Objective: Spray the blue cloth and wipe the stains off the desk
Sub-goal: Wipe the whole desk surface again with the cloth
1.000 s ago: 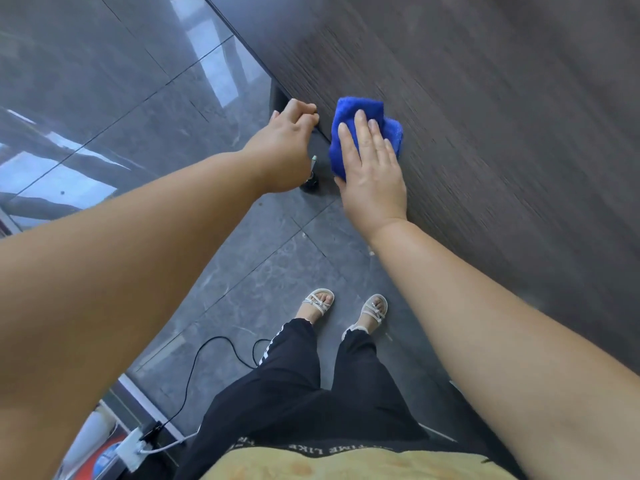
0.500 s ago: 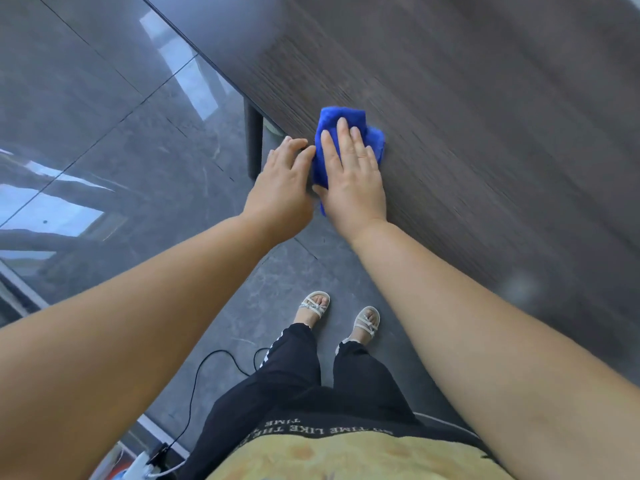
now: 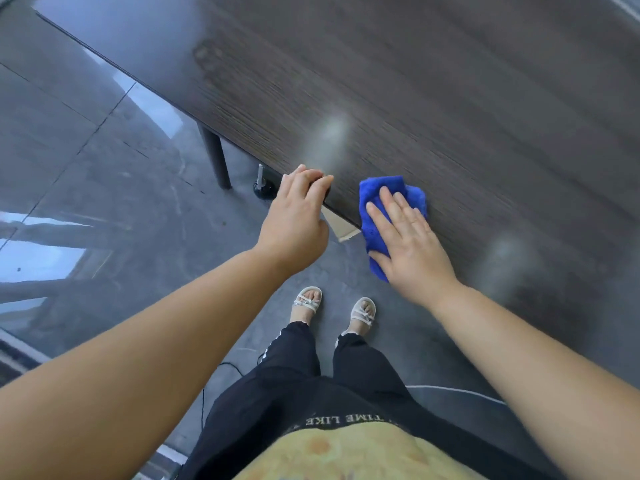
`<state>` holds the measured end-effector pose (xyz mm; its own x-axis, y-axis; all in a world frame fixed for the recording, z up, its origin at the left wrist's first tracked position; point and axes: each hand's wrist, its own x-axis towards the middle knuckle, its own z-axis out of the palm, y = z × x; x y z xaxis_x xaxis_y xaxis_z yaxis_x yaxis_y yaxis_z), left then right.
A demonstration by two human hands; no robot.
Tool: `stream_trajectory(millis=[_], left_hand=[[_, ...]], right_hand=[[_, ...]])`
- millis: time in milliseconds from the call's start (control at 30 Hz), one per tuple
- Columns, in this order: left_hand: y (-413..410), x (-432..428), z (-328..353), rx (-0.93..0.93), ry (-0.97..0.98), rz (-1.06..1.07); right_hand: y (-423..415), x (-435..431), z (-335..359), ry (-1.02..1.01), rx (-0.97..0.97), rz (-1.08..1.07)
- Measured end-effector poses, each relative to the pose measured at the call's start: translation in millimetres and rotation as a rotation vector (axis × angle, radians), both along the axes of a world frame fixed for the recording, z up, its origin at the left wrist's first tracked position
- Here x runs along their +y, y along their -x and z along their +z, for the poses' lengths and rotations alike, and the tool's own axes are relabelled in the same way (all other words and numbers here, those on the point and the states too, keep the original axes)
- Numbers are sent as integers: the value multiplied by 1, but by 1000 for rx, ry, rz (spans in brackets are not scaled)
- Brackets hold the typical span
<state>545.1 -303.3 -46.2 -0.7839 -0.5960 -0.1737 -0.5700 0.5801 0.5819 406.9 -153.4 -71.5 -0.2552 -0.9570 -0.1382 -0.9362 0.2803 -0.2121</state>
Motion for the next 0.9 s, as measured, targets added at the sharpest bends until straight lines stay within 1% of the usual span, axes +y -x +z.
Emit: stream_trajectory(millis=[167, 267, 367, 467, 533, 633, 700, 800, 900], left_hand=[[9, 0, 9, -12, 9, 34], [11, 3, 11, -23, 3, 97], [15, 11, 12, -58, 6, 93], [27, 33, 13, -119, 26, 1], [40, 60, 14, -105, 33, -80], [51, 86, 11, -60, 47, -142], [53, 100, 8, -62, 58, -158], [52, 110, 3, -85, 65, -161], [54, 115, 1, -144, 108, -168]], right_hand=[[-26, -56, -3, 44, -10, -70], [-31, -62, -6, 71, -8, -74], [-16, -27, -10, 105, 20, 6], [8, 42, -15, 153, 80, -13], [27, 95, -13, 129, 109, -37], [45, 137, -10, 81, 116, -50], [45, 141, -11, 81, 100, -100], [26, 113, -12, 124, 71, -213], [12, 86, -11, 145, 15, -246]])
